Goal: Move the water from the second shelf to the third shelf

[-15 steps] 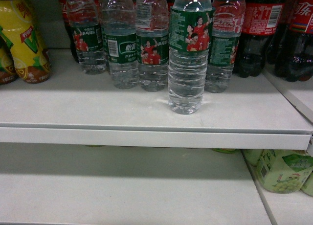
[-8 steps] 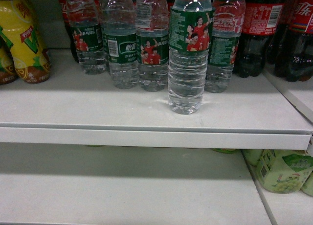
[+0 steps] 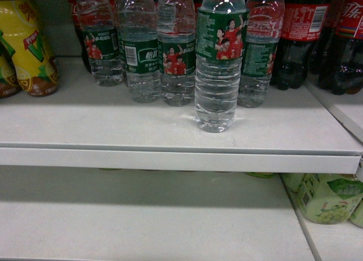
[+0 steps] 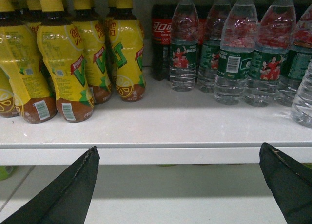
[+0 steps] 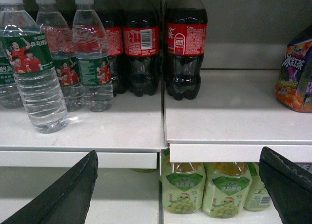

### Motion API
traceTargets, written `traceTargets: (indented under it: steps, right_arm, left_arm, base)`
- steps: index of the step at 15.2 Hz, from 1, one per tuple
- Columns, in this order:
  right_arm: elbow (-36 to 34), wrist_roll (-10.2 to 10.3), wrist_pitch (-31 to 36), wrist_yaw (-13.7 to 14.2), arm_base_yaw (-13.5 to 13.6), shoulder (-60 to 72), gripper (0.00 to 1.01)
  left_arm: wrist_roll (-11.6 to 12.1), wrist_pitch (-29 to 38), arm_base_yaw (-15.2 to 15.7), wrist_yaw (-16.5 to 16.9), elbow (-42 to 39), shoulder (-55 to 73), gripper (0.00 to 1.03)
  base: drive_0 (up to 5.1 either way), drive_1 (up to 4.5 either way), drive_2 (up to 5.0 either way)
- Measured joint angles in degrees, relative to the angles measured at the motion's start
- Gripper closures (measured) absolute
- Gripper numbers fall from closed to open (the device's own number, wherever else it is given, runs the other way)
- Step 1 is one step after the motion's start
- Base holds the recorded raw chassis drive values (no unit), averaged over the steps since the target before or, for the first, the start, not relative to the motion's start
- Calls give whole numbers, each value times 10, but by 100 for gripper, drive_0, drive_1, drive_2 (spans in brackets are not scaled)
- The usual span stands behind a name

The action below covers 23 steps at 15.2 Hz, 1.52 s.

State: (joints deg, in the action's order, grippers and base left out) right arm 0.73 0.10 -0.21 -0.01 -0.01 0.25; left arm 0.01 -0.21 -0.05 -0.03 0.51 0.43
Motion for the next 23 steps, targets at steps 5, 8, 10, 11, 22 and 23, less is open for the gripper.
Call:
traceTargets:
  steps: [5, 8, 10, 11, 22, 23]
  right_arm:
    - [0, 3, -3, -3, -1, 0, 3]
    - [13, 128, 38, -129, -62, 84, 3]
    - [30, 137, 85, -143, -70, 126, 3]
    - [41, 139, 110, -147, -73, 152, 3]
    - [221, 85, 356, -115, 63, 567, 3]
    - [221, 75, 369, -107, 92, 606, 3]
  left_arm:
    - [0, 0, 0, 0, 0, 0, 5]
    - [0, 0, 0, 0, 0, 0, 5]
    - [0, 0, 0, 0, 0, 0, 5]
    - [0, 0, 0, 0, 0, 0, 5]
    - [0, 0, 0, 0, 0, 0, 5]
    - [0, 0, 0, 0, 0, 0, 5]
  base:
    - [0, 0, 0]
    - [0, 0, 0]
    - [0, 0, 0]
    - [0, 0, 0]
    - [0, 0, 0]
    - [0, 0, 0]
